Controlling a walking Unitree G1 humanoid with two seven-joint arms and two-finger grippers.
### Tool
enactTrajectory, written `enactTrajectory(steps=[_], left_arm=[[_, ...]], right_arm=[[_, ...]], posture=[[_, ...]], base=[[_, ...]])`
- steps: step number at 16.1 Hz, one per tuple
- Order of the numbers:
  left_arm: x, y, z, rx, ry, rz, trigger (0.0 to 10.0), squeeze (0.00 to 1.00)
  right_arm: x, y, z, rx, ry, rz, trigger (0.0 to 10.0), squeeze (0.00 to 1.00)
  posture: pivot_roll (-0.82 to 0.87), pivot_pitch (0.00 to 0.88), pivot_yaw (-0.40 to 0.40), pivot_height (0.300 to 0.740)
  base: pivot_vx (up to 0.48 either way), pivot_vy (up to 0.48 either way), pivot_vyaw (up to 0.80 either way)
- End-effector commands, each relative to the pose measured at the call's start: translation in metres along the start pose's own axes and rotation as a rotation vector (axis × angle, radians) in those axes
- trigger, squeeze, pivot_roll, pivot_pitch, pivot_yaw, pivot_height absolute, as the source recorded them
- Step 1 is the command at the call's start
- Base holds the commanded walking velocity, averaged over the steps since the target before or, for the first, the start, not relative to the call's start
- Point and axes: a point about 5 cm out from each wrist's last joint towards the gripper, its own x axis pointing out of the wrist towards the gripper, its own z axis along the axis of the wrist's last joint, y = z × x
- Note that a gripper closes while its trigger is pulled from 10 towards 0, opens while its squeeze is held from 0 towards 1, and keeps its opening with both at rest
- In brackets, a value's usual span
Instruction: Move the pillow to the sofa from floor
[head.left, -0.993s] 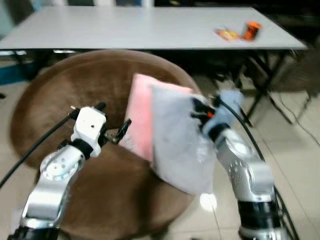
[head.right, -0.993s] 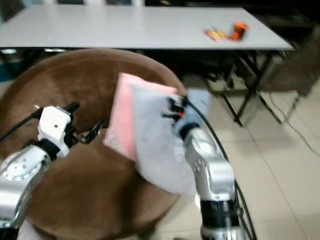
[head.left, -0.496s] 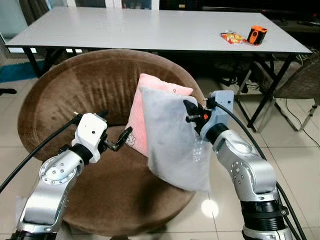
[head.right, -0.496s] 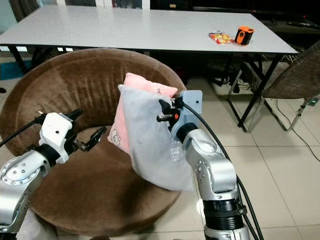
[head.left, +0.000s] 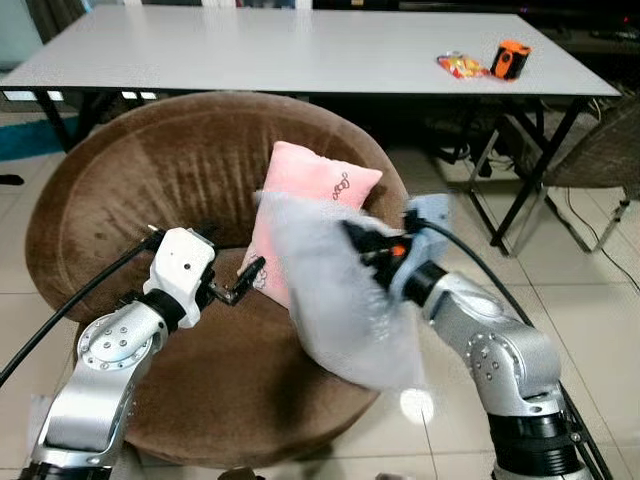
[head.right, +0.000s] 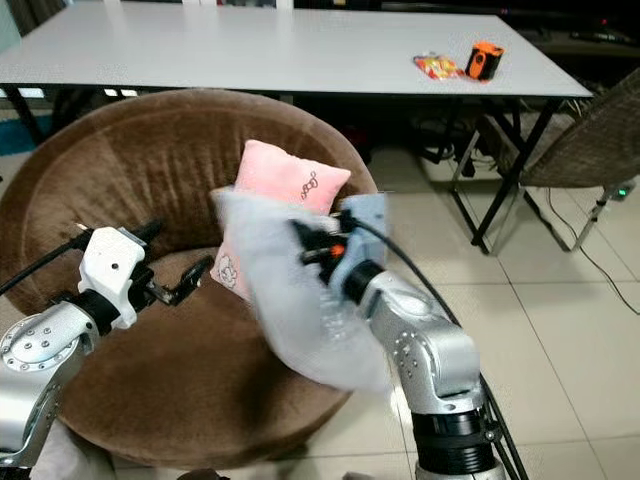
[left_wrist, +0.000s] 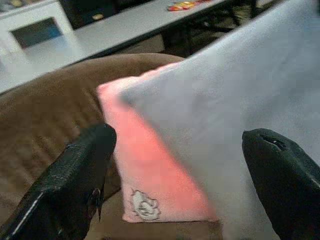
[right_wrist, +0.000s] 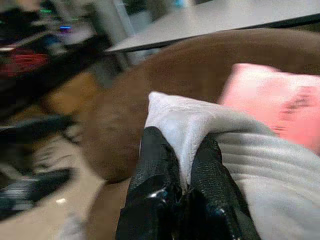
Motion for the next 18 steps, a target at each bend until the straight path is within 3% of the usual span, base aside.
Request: enactTrajectory(steps=[1,3,7,8,9,11,12,14,18], left_arm=[[-0.005,-0.003,0.0,0.002,0.015,-0.056,10.0,0.0],[-0.016,-0.001,-0.006,0.006,0.082,-0.151,10.0,0.0],[-0.016,-0.001,-0.006,0.006,0.082,-0.151,10.0,0.0],[-0.025,-0.001,-0.011,0.018,0.138,-0.215,10.0,0.0],[-0.03,-0.001,-0.013,0.024,0.166,-0.242,10.0,0.0],[-0.035,-0.001,-0.017,0.031,0.201,-0.27,10.0,0.0],[-0.036,-0.002,-0.018,0.032,0.211,-0.277,10.0,0.0],[-0.038,-0.001,-0.019,0.044,0.223,-0.271,10.0,0.0],[-0.044,0.0,-0.026,0.035,0.241,-0.242,10.0,0.0]], right_arm=[[0.003,0.016,0.017,0.0,-0.059,0.108,10.0,0.0],[0.019,0.027,0.031,0.083,-0.086,0.185,10.0,0.0],[0.019,0.027,0.031,0.083,-0.086,0.185,10.0,0.0],[0.05,0.018,0.022,0.19,-0.028,0.094,10.0,0.0],[0.068,0.012,0.01,0.274,0.014,0.025,10.0,0.0],[0.095,0.008,-0.024,0.481,0.084,-0.069,10.0,0.0],[0.1,0.009,-0.039,0.526,0.122,-0.078,10.0,0.0],[0.105,0.014,-0.058,0.424,0.224,-0.083,10.0,0.0],[0.117,0.019,-0.05,0.417,0.183,-0.02,10.0,0.0]], posture=[[0.0,0.0,-0.019,0.74],[0.0,0.0,-0.014,0.74],[0.0,0.0,-0.014,0.74],[0.01,0.0,-0.018,0.74],[0.01,0.0,-0.018,0.74],[0.01,0.0,-0.017,0.74],[0.02,0.0,-0.018,0.74],[0.05,0.0,-0.045,0.74],[0.06,0.0,-0.064,0.74]], base=[[0.0,0.0,0.0],[0.0,0.0,0.0],[0.0,0.0,0.0],[0.0,0.0,0.0],[0.0,0.0,0.0],[0.0,0.0,0.0],[0.0,0.0,0.0],[0.0,0.0,0.0],[0.0,0.0,0.0]])
